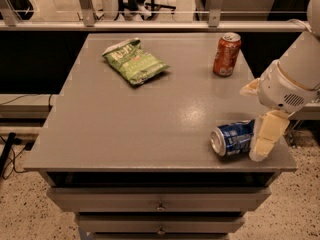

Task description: Pick pepsi can

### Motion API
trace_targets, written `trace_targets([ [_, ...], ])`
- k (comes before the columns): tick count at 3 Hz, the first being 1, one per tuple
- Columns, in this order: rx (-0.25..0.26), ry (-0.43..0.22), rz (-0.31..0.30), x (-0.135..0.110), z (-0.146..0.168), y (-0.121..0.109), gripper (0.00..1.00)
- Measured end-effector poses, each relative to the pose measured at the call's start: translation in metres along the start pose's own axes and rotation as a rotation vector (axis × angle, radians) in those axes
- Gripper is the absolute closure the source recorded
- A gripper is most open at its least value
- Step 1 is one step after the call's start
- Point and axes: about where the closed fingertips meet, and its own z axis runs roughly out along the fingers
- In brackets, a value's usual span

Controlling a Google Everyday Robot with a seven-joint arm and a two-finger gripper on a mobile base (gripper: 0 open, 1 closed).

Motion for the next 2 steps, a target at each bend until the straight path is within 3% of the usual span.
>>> trace_targets([
  [2, -0.027, -0.002, 0.002, 0.0060, 0.0156, -0.0023, 0.41],
])
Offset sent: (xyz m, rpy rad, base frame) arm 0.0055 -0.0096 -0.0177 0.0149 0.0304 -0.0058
